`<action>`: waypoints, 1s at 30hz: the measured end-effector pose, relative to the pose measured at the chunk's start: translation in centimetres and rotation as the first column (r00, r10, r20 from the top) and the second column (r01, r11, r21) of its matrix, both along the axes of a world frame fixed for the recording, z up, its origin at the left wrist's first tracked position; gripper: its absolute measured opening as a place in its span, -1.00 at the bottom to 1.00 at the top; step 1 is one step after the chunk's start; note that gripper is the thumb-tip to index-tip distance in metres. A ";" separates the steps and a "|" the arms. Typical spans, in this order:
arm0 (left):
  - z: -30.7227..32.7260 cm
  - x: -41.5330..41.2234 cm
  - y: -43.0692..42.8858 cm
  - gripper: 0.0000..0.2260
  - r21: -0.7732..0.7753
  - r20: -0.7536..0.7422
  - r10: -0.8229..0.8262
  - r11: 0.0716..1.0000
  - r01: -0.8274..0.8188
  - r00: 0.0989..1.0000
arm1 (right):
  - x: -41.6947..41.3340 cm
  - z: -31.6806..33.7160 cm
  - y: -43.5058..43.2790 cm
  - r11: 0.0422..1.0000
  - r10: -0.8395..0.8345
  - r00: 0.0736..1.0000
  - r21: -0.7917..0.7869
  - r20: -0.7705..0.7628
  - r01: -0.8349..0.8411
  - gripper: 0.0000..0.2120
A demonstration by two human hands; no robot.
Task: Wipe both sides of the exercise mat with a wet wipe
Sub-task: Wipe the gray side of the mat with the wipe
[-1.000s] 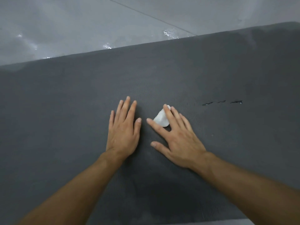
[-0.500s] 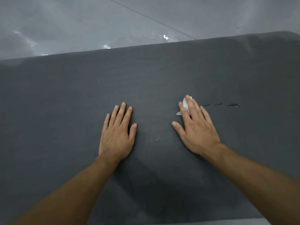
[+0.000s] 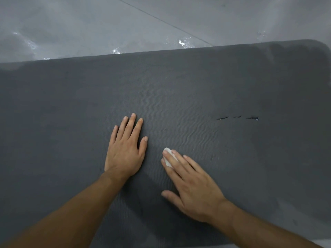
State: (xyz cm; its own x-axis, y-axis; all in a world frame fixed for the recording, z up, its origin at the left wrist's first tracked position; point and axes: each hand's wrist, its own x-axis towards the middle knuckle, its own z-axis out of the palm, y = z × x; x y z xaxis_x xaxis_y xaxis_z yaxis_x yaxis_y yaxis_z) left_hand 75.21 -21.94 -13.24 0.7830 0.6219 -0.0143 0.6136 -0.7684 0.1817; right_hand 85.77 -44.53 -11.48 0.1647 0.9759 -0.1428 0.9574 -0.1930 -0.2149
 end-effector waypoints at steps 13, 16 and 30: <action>0.3 0.0 0.0 -0.43 -0.015 -0.011 -0.001 1.000 0.001 1.000 | 10.7 -0.3 -0.3 0.848 -0.529 0.848 -0.026 0.035 0.530 -0.17; 0.2 0.0 0.0 -0.44 -0.014 -0.003 -0.001 1.000 0.001 1.000 | 6.7 0.1 -0.4 0.914 -0.405 0.915 -0.039 -0.007 0.404 -0.16; 0.2 0.0 -0.1 -0.44 -0.007 -0.015 -0.001 1.000 0.001 1.000 | 8.0 -0.7 -2.5 0.937 -0.348 0.932 0.022 0.101 0.347 -0.26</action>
